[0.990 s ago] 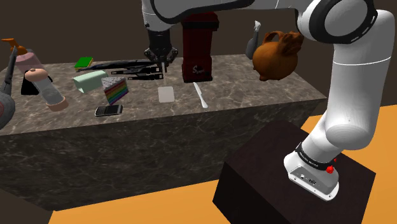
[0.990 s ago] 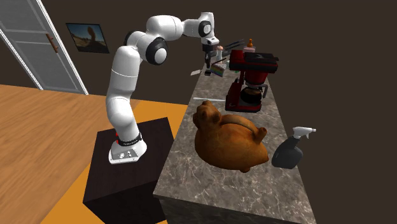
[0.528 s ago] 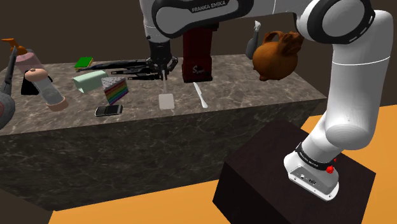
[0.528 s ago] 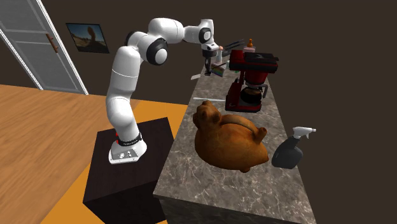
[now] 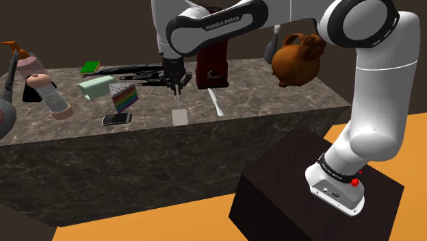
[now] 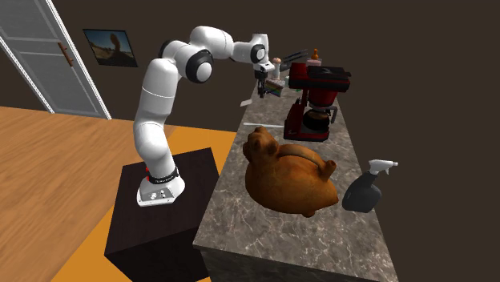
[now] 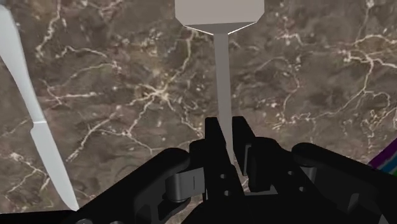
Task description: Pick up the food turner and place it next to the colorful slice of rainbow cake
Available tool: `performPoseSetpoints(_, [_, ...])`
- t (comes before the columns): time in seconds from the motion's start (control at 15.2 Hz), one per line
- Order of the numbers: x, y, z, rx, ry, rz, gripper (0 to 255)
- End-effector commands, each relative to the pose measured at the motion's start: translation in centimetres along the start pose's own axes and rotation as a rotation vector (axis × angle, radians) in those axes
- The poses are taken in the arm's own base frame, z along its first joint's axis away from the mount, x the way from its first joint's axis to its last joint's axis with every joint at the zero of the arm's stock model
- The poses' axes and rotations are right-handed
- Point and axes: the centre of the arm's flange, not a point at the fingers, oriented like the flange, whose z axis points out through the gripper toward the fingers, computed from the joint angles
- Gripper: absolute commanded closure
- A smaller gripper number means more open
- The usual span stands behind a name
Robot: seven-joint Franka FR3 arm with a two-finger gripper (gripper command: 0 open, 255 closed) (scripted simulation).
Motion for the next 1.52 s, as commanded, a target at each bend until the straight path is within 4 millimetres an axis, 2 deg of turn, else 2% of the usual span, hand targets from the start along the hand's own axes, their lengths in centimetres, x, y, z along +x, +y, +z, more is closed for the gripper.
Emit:
performPoseSetpoints(0.0, [0.0,0.0,1.0,0.000,0.000,0.000,255])
performPoseSetpoints(0.79, [-0.4,0.0,7.3,0.000,0.000,0.000,255])
performPoseSetpoints(1.32, [-0.4,0.0,7.5,0.000,0.000,0.000,255])
performPoseSetpoints(1.39, [-0.4,0.0,7.5,0.000,0.000,0.000,0])
performPoseSetpoints(1.45, [-0.4,0.0,7.5,0.000,0.000,0.000,0])
